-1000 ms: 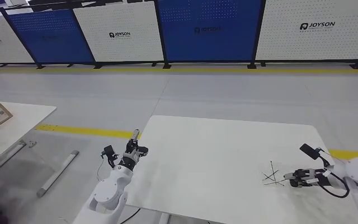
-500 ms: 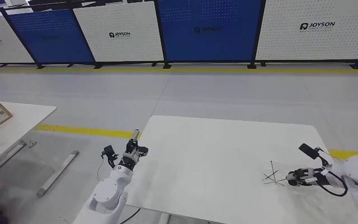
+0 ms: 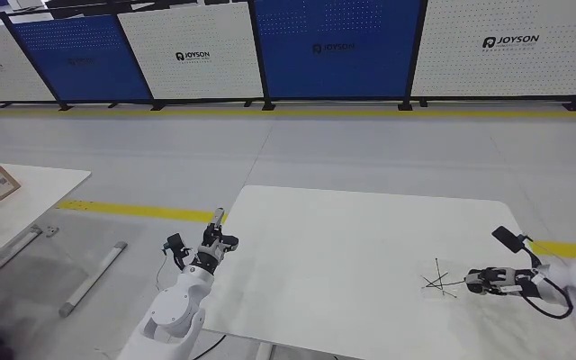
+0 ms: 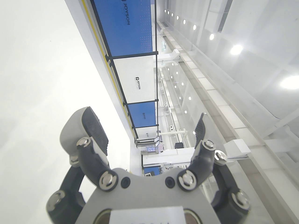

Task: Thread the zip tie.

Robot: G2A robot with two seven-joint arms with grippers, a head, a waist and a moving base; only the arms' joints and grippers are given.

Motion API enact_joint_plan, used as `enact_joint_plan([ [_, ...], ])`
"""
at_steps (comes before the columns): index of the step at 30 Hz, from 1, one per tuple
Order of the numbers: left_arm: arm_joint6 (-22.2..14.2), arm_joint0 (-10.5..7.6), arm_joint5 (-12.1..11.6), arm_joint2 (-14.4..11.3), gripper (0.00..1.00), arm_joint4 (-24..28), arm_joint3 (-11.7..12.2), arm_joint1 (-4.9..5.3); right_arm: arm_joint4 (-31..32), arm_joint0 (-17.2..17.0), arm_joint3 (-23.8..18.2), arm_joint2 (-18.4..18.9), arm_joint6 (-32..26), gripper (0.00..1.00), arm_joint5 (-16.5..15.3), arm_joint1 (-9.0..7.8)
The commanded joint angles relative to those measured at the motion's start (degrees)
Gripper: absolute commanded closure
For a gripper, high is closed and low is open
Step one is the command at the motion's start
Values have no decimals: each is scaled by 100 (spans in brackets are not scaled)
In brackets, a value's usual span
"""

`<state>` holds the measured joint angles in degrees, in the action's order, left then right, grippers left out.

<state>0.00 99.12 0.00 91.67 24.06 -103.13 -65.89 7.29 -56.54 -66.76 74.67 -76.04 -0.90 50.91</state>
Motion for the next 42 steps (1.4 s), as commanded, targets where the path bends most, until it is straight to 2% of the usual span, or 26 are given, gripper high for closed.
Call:
enact_joint_plan([
  [1,0,0,0,0,0,0,0,0,-376,-212,-79,284,28,100,-131,-47],
  [2,0,0,0,0,0,0,0,0,-594,-344,-128,420,-53,100,-202,-73],
  [15,0,0,0,0,0,0,0,0,-594,-344,-128,420,-53,100,-202,-73],
  [18,0,0,0,0,0,0,0,0,-805,-520,-250,464,258,100,-318,-64],
  [22,0,0,0,0,0,0,0,0,-1416,-889,-588,805,452,100,-508,-98],
  [23,0,0,0,0,0,0,0,0,-1629,-1036,-760,905,560,100,-452,-102],
  [26,0,0,0,0,0,0,0,0,-1732,-1414,-1382,998,1026,100,-124,-103],
  [29,0,0,0,0,0,0,0,0,-1520,-1752,-2022,912,1543,100,218,-89],
  [42,0,0,0,0,0,0,0,0,-1508,-1756,-2038,909,1580,100,205,-87],
])
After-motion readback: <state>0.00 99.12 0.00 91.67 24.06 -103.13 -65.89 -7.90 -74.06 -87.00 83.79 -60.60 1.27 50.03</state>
